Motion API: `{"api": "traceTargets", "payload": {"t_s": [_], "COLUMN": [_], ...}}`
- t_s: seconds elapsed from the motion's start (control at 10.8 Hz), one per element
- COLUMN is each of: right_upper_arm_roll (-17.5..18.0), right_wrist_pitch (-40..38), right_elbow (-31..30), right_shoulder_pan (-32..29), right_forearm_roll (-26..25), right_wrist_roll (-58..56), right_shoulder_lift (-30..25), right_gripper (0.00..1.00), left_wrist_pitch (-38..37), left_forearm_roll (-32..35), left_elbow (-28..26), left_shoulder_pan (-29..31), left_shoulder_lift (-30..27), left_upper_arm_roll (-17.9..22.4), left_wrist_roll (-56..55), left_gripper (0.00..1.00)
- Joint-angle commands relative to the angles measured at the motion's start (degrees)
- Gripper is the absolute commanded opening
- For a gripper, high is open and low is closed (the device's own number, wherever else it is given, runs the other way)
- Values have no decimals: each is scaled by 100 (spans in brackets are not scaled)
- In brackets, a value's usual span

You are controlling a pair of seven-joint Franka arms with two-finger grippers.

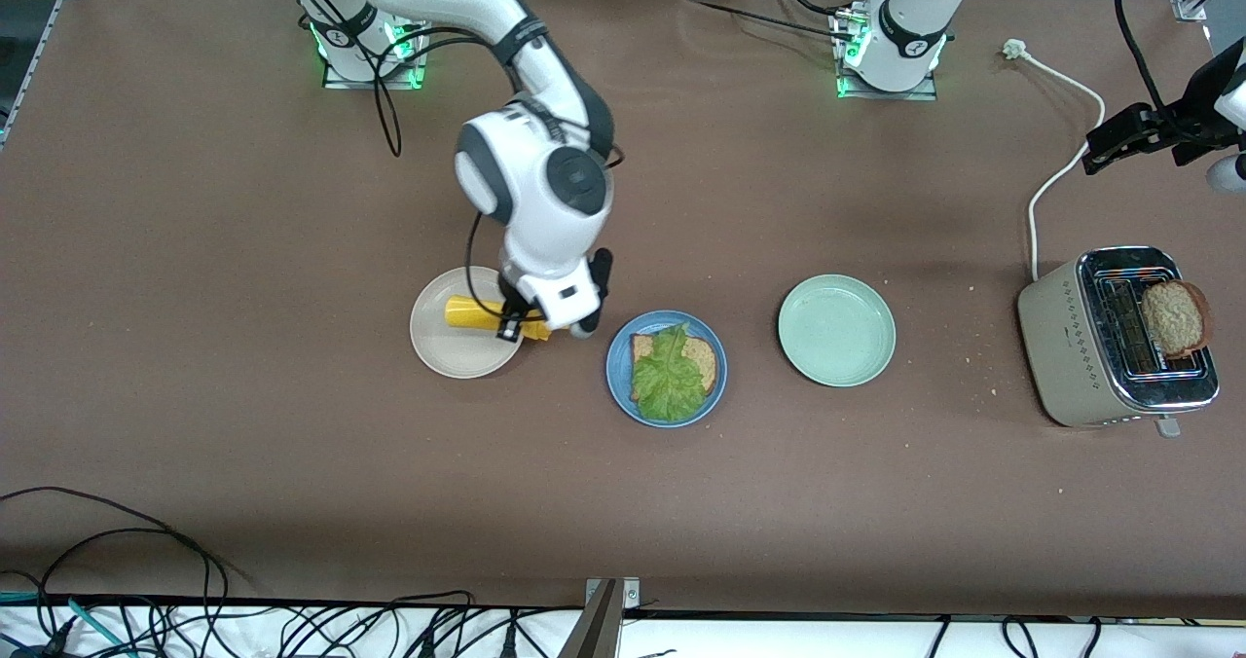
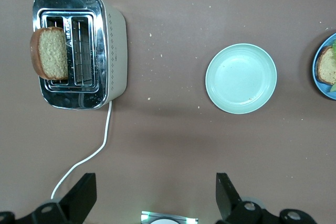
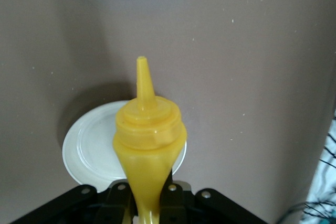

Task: Make sandwich in blue plate with both arms
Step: 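Carry the mustard bottle with the right gripper toward the blue plate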

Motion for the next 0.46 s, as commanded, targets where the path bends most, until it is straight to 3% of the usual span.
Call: {"api": "traceTargets", "payload": {"t_s": [0.0, 0.37], "right_upper_arm_roll": [-108, -100], "right_wrist_pitch": [-35, -96], "right_elbow": [223, 662], "right_shoulder_pan": [507, 621], "right_forearm_roll": [-756, -1170], "right_wrist_roll": [686, 951], "right_shoulder_lift": [416, 821], "right_gripper": [15, 14], "left_wrist_pitch": [-117, -117], "left_forearm_roll": [79, 71], "left_elbow": [114, 114], "left_shoulder_pan": [33, 33], "left_shoulder_lift": [21, 21], "left_upper_arm_roll": [1, 1], "left_wrist_roll": [63, 55], "left_gripper": [100, 100]}}
